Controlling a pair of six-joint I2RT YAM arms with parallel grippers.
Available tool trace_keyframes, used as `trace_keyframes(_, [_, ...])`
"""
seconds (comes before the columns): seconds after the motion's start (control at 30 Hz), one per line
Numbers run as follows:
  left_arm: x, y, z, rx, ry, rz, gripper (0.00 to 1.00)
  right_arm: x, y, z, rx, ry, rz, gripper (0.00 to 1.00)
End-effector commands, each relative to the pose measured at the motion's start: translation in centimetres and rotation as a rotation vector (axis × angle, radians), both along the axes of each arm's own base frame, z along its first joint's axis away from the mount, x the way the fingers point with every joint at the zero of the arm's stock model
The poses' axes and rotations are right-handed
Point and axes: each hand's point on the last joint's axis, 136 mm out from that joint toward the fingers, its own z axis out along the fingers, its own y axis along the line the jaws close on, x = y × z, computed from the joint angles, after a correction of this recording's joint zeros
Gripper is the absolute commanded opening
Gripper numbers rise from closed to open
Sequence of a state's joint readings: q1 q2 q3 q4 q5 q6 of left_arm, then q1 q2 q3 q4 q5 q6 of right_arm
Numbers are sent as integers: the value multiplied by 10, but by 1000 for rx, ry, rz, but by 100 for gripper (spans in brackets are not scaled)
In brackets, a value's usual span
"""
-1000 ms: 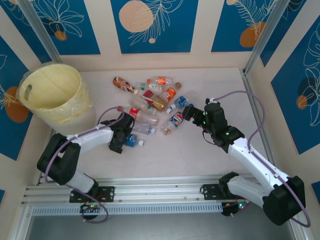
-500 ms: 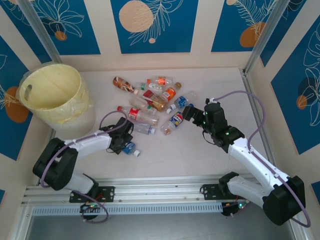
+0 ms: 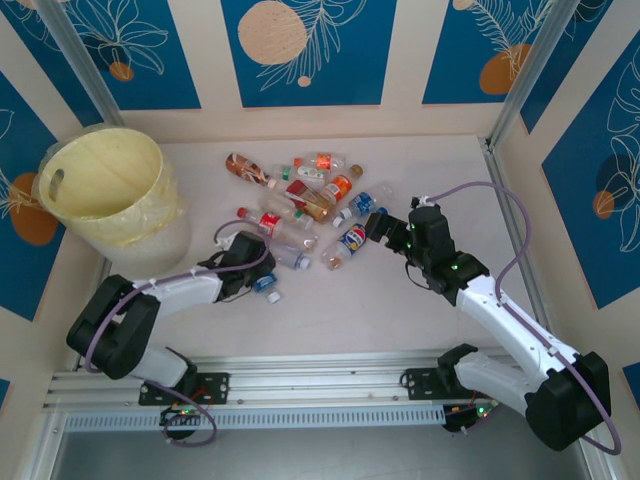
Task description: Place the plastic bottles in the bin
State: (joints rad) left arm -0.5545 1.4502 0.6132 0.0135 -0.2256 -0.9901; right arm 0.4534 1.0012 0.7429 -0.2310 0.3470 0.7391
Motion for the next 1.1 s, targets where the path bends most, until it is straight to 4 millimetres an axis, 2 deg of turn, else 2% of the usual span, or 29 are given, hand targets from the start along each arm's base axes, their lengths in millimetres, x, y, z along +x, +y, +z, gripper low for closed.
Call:
trace_keyframes(0.0, [13, -13, 26, 3, -122, -124, 51, -3, 10, 11, 34, -65, 72, 100])
trace_keyframes(0.17, [17, -14, 45, 20, -180, -162, 50, -5, 23, 25, 48, -142, 162, 100])
trace_keyframes(0.37, [21, -25, 84, 26, -300, -271, 49, -8, 34, 33, 28, -220, 248, 100])
trace_keyframes(0.63, [23, -26, 125, 54, -432, -319, 46, -11, 42, 44, -76, -325, 337, 100])
trace_keyframes(1.07, [22, -52, 189, -33, -565, -442, 45, -30, 79, 59, -97, -465, 520, 100])
